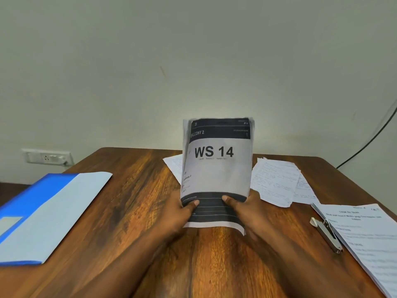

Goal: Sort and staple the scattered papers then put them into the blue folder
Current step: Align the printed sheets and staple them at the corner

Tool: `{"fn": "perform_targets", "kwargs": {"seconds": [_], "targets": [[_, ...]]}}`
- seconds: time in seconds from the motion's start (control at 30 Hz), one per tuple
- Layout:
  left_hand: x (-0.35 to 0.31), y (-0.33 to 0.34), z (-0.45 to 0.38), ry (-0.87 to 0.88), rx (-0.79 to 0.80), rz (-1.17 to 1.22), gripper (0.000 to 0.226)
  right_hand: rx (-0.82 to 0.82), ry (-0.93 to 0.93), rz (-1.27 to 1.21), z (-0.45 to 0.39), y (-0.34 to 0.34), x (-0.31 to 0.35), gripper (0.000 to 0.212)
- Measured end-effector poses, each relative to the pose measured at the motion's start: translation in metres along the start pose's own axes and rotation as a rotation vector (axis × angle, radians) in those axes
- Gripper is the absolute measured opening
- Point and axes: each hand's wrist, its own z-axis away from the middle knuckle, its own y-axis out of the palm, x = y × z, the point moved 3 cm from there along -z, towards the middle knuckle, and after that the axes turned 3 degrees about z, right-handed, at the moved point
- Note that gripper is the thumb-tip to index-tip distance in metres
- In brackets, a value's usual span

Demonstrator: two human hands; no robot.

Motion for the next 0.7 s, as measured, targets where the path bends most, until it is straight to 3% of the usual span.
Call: {"fn": "perform_targets", "kwargs": {"seconds": [0.1, 0.17, 0.27, 0.33, 0.47, 0.53, 0.6, 0.7], "targets": [[-0.012, -0.016, -0.012, 0.01, 0.088, -0.158, 0.021, 0.044, -0.013, -0.199, -0.012, -0.017, 0.017, 0.038], [-0.025, -0.03, -0.017, 0.03, 0.155, -0.286, 0.031, 0.041, -0.058, -0.343, -0.019, -0.035, 0.037, 0.038], [-0.049, -0.047, -0.027, 0.118, 0.233, -0.464, 0.031, 0.054, -0.157, -0.367, -0.028, -0.068, 0.072, 0.041], [-0.066, -0.053, -0.029, 0.171, 0.269, -0.562, 0.027, 0.118, -0.216, -0.269, -0.031, -0.083, 0.092, 0.048], [-0.093, -0.059, -0.035, 0.312, 0.275, -0.692, 0.028, 0.168, -0.286, 0.175, -0.034, -0.096, 0.114, 0.049], [-0.098, -0.065, -0.037, 0.358, 0.261, -0.729, 0.022, 0.228, -0.293, 0.233, -0.034, -0.101, 0.118, 0.047], [-0.102, -0.067, -0.037, 0.378, 0.268, -0.78, 0.033, 0.262, -0.272, 0.249, -0.033, -0.102, 0.118, 0.047], [-0.108, -0.06, -0.034, 0.434, 0.312, -0.862, 0.049, 0.294, -0.26, 0.265, -0.029, -0.092, 0.113, 0.029]]}}
